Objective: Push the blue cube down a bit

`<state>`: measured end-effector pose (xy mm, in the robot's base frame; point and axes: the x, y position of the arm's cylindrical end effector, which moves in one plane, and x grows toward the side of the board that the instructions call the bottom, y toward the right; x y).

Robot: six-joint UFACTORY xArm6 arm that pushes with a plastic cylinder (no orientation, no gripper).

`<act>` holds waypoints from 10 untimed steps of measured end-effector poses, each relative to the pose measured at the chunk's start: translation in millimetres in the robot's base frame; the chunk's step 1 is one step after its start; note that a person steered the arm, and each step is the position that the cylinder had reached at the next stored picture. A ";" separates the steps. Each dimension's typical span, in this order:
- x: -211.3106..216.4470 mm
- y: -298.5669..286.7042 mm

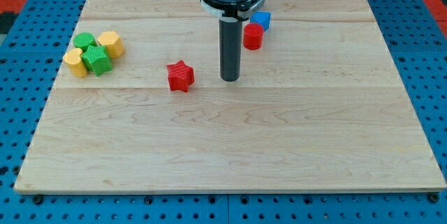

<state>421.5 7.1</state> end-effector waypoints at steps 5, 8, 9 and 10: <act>-165.7 187.4; -229.7 87.6; -197.9 46.2; -191.9 30.4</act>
